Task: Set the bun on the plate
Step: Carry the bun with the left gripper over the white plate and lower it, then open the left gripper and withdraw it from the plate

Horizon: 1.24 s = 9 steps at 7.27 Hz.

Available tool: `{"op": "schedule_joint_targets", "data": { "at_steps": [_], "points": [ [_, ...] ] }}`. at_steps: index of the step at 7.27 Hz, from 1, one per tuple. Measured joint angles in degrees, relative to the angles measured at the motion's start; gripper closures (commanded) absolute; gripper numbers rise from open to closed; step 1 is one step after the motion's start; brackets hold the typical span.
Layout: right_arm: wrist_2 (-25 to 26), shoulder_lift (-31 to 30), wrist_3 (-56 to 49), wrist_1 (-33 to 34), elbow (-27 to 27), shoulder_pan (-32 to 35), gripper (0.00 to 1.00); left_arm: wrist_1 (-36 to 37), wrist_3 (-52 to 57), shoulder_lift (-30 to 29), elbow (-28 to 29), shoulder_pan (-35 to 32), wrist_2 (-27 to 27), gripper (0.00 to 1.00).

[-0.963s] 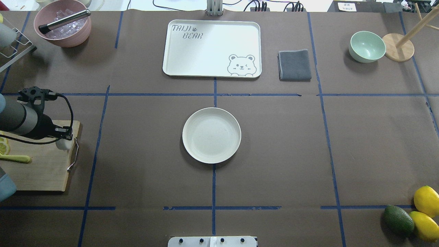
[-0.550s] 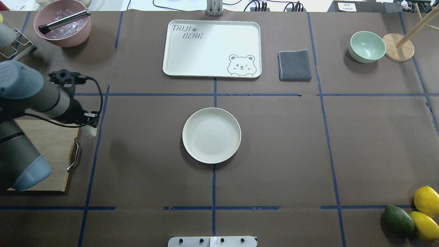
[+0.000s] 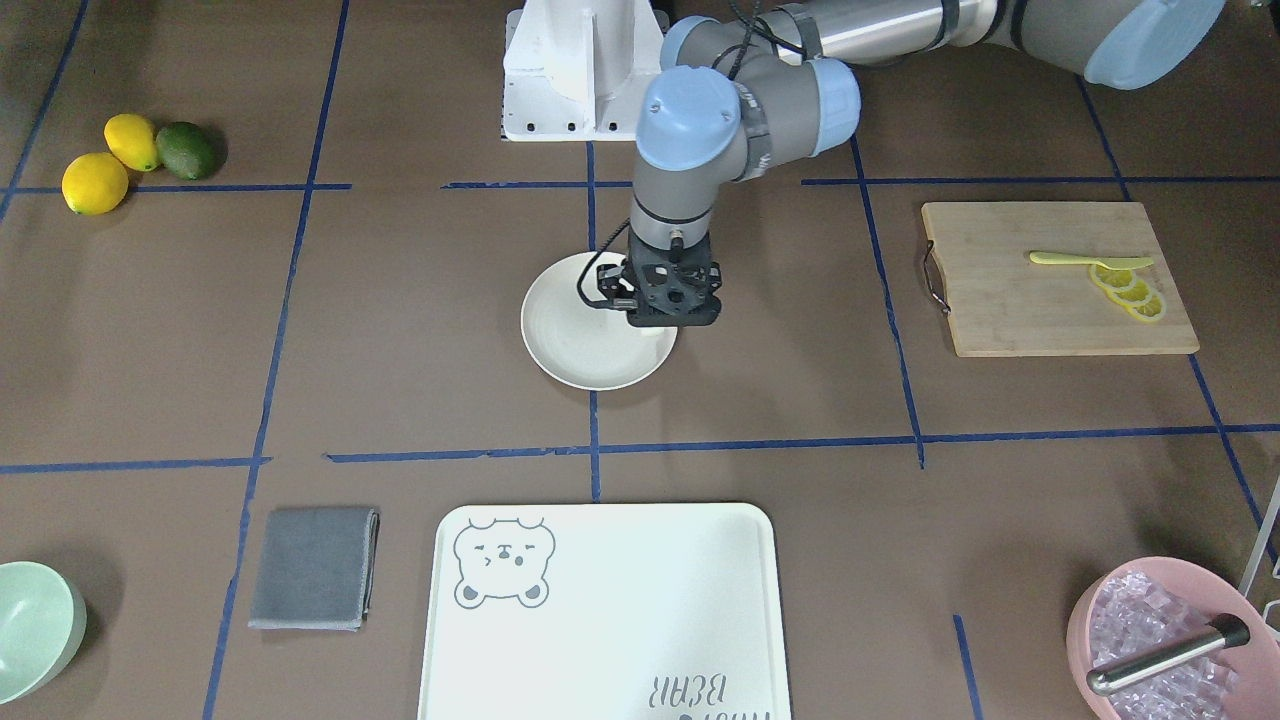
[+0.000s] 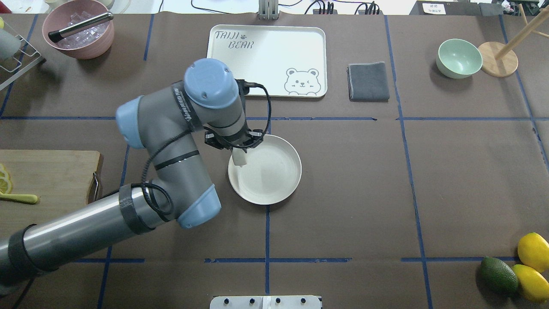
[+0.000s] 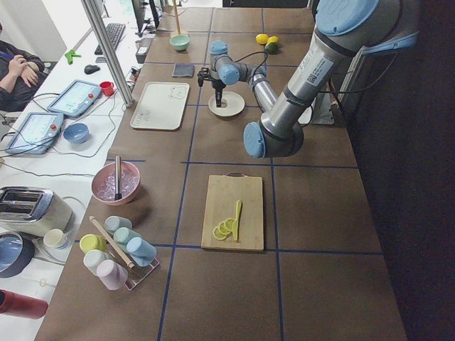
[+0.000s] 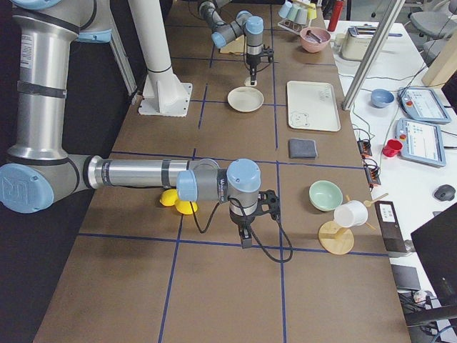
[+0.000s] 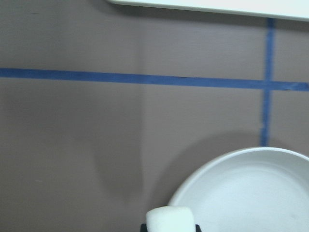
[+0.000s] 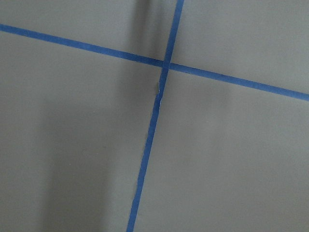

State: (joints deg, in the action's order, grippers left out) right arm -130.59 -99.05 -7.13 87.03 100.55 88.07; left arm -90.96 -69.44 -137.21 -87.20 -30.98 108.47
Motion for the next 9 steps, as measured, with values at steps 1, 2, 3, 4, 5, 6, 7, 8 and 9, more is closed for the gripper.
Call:
{"op": "schedule_joint_targets", "data": {
  "at_steps": [1,2,3,4,5,6,7,8,9],
  "points": [
    [0.0,0.0,0.0,0.0,-0.1,0.0,0.00,-1.4,-0.7,-1.2,2.0,2.0,-1.6,0.64],
    [0.1,0.0,-0.1,0.0,-0.3,0.0,0.00,-3.3,-1.0,-2.0,4.2,3.4,-2.8,0.62],
    [0.1,0.0,-0.1,0.0,-0.4,0.0,0.00,-5.2,-1.1,-2.5,6.2,4.2,-3.5,0.42],
    [0.1,0.0,-0.1,0.0,-0.4,0.0,0.00,-6.7,-1.2,-3.0,7.6,4.6,-3.8,0.04],
    [0.0,0.0,-0.1,0.0,-0.4,0.0,0.00,-7.5,-1.2,-3.3,8.2,4.7,-3.9,0.00],
    [0.0,0.0,-0.1,0.0,-0.3,0.0,0.00,-7.8,-1.2,-3.4,8.2,4.7,-3.9,0.00],
    [-0.1,0.0,0.0,0.0,-0.3,0.0,0.00,-7.6,-1.1,-3.4,7.9,4.7,-3.9,0.00],
    [-0.4,-0.2,0.0,-0.1,-0.2,0.0,0.00,-7.1,-0.7,-3.2,7.0,4.0,-3.6,0.00],
    [-0.7,-0.5,-0.1,-0.1,-0.1,0.0,0.00,-5.3,0.5,-2.6,5.1,2.5,-2.4,0.00]
  ]
}}
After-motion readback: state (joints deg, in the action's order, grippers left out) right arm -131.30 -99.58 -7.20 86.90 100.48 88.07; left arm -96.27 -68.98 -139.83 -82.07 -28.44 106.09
